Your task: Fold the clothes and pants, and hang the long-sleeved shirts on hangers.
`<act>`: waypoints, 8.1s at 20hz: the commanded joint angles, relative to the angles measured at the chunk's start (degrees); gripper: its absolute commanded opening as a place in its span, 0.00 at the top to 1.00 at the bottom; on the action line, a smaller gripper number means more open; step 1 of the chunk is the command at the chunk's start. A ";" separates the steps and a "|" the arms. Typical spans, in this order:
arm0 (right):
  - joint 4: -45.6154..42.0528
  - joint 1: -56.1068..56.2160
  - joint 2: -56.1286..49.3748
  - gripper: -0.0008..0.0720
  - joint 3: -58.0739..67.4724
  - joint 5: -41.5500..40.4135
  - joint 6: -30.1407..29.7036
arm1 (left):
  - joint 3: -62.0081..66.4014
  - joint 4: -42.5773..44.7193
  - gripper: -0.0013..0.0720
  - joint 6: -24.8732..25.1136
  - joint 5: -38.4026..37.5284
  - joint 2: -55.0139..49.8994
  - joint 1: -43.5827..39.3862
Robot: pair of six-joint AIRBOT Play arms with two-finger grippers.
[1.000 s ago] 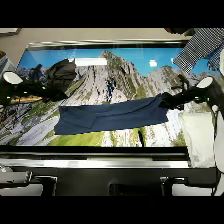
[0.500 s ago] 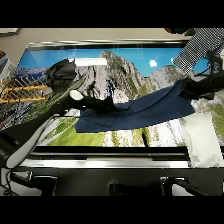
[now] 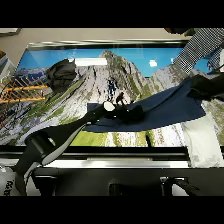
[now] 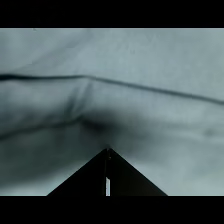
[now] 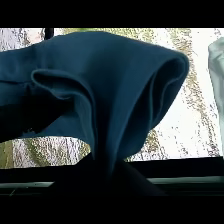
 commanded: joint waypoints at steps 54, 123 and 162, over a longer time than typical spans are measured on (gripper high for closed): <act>12.28 29.59 -20.33 0.14 0.24 -26.62 8.72 | 6.91 47.76 0.96 -0.87 -50.97 51.67 52.68; -7.19 -27.45 -15.13 0.95 8.15 -17.97 34.47 | 6.88 47.78 0.96 -0.87 -48.78 51.06 52.68; -37.75 -22.47 -1.07 0.95 -38.05 -1.05 22.45 | 6.91 47.74 0.96 -1.46 -48.15 47.80 52.65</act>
